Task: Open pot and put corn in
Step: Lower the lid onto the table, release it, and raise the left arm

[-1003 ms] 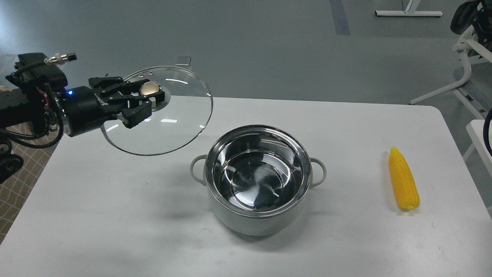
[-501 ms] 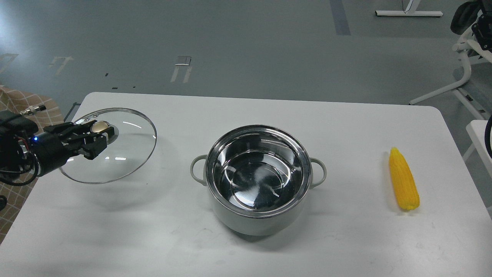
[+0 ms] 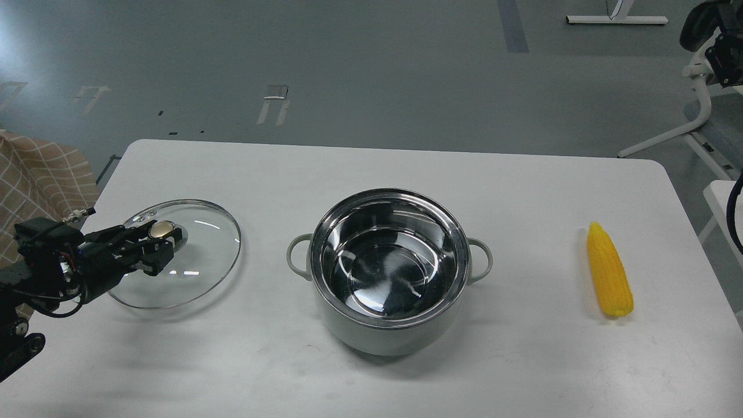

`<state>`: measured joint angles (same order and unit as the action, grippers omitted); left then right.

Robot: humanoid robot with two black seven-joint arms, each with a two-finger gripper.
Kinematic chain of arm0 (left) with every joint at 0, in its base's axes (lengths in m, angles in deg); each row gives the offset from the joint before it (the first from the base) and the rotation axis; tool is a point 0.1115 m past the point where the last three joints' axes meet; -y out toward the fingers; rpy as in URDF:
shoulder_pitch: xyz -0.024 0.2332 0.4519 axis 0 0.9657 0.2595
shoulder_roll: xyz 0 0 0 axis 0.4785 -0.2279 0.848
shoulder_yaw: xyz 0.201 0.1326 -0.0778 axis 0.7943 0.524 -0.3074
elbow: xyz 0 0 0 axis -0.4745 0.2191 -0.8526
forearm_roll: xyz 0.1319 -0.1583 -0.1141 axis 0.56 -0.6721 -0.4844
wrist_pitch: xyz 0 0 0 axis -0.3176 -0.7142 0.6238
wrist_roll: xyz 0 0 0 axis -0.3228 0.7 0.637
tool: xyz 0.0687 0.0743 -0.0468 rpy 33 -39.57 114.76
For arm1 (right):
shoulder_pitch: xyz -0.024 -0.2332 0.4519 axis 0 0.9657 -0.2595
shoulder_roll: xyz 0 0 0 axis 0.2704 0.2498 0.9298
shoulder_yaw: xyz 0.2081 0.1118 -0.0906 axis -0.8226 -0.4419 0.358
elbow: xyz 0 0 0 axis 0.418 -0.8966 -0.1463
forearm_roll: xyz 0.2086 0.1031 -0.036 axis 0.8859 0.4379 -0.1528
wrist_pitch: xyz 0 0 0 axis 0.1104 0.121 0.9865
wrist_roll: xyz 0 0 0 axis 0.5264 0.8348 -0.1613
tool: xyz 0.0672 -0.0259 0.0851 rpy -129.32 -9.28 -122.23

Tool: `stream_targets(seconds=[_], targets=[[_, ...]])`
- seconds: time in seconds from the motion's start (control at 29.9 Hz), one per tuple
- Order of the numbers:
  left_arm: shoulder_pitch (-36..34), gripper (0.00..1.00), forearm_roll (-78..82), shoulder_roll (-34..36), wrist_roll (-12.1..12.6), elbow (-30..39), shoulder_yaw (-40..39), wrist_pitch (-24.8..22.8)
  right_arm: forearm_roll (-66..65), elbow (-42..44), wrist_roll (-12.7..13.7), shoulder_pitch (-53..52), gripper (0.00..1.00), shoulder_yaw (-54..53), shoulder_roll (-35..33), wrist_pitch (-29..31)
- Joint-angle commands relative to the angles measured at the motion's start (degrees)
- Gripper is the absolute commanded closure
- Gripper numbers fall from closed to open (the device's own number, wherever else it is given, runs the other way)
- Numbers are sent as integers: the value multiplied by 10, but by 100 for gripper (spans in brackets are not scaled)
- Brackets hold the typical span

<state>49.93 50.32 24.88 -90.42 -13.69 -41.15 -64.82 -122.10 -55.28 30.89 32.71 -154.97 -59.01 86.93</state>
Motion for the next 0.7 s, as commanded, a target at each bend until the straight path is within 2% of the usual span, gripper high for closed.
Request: stream_targets(seconds=[0.0,0.6,0.64,0.67], targets=[[0,63,-10,-6,-1,-2,1,0,0,0,0,0,0,1,0,0],[6,62,-16,-8,-11,-5,1,0,0,-8,0,11,0,2,-5,0],[6,60,-16,-8,-11,-5,1,0,0,-8,0,11,0,2,-5,0],[6,46,-16,-10,-11,-5,1,0,0,-9,0,11,0,2,-5,0]])
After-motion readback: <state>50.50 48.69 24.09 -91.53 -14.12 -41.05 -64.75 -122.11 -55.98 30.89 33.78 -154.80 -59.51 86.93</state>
